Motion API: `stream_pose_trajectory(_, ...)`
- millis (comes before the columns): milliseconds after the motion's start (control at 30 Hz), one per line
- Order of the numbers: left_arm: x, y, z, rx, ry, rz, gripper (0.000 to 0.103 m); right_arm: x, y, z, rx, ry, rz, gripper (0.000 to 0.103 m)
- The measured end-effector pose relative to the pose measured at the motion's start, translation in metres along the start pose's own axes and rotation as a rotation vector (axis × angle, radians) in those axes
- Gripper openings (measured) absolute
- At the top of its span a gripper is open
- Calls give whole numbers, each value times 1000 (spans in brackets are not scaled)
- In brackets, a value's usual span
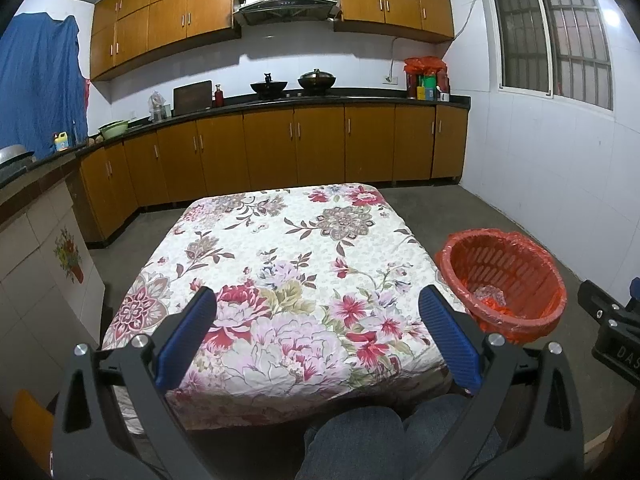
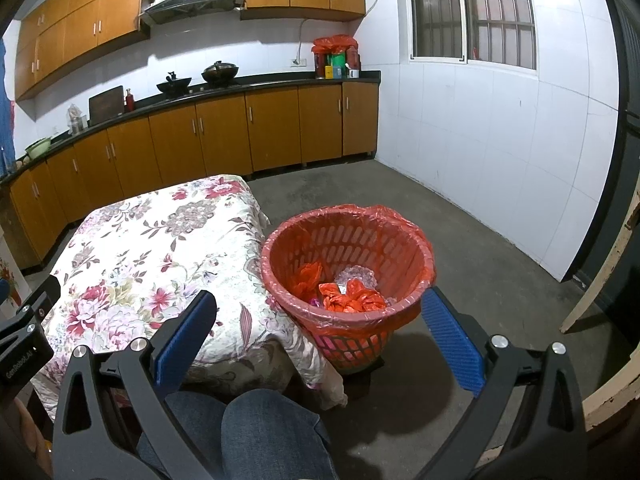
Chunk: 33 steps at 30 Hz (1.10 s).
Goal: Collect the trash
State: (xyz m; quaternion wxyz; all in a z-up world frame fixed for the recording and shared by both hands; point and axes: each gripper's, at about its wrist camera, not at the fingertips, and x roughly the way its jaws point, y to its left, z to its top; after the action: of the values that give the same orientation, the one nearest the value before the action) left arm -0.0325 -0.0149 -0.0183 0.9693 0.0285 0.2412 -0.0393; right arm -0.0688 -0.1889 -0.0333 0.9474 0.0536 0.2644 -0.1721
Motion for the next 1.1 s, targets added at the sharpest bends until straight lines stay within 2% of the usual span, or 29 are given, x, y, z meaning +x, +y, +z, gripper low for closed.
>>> stream_pose_trajectory(1100,6,-1,-1,-6,20,-2,99,1,-2,-1,2,8,1,101)
